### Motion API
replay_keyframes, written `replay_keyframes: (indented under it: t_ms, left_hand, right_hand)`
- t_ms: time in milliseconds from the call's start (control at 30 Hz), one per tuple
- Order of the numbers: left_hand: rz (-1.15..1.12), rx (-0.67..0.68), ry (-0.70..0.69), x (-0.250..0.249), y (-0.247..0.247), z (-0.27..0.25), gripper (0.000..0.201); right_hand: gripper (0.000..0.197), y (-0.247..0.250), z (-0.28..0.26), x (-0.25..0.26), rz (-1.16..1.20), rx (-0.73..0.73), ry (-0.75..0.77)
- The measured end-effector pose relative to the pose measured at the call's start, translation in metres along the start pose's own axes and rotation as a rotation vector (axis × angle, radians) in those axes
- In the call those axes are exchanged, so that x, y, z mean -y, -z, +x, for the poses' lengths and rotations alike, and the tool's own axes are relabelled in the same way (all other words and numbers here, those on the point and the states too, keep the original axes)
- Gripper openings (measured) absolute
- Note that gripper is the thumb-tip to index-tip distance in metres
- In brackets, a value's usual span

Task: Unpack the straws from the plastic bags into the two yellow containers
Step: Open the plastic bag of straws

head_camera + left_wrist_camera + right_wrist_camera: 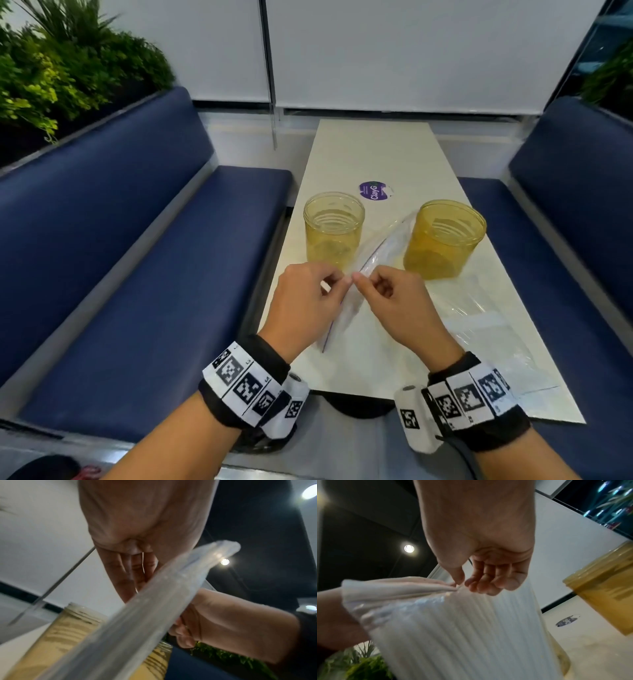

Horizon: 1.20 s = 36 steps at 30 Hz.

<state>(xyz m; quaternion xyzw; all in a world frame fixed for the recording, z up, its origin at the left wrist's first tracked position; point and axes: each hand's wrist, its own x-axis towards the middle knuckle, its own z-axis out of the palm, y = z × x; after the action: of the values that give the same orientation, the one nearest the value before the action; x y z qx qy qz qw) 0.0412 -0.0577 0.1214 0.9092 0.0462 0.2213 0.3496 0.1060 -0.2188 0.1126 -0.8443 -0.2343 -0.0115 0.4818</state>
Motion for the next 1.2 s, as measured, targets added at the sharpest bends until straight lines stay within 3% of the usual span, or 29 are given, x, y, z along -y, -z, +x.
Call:
replay_keyframes:
  t_ms: [100, 200, 367, 500, 567, 767, 933, 1067, 1200]
  left_hand:
    - [-0.173, 0.005, 0.071, -0.006, -0.004, 0.004, 0.023]
    - [-0.312, 0.014, 0.128, -0.011, -0.002, 0.005, 0.008]
    - [-0.414, 0.166, 0.229, -0.022, 0.005, 0.007, 0.005]
    - [-0.331, 0.217, 0.311, -0.018, 0.004, 0.022, 0.039]
    - [-0.311, 0.218, 0.33, -0.018, 0.003, 0.029, 0.044]
    - [-0.337, 0.273, 0.363, -0.025, 0.003, 0.041, 0.035]
    - [-0.38, 0.288, 0.4, -0.03, 0.008, 0.049, 0.036]
    - [-0.392, 0.273, 0.407, -0.032, 0.012, 0.051, 0.026]
    - [-0.18, 0.169, 0.341, -0.031, 0.008, 0.05, 0.023]
  right_hand:
    - [0.036, -0.001, 0.004, 0.008, 0.071, -0.065, 0.014]
    - [0.027, 0.004, 0.01, 0.015, 0.01, -0.094, 0.046]
    - [0.018, 0.011, 0.016, 0.026, -0.071, -0.083, 0.044]
    - [0.022, 0.012, 0.018, 0.033, -0.093, -0.044, 0.024]
    - [0.024, 0.011, 0.018, 0.036, -0.104, -0.044, 0.021]
    - [0.017, 0.013, 0.021, 0.041, -0.051, -0.057, -0.048]
    - [0.012, 0.011, 0.024, 0.038, 0.196, -0.071, -0.139]
    - [0.018, 0.01, 0.025, 0.035, 0.364, -0.017, -0.254]
    - [0.02, 0.006, 0.027, 0.03, 0.156, -0.086, -0.211]
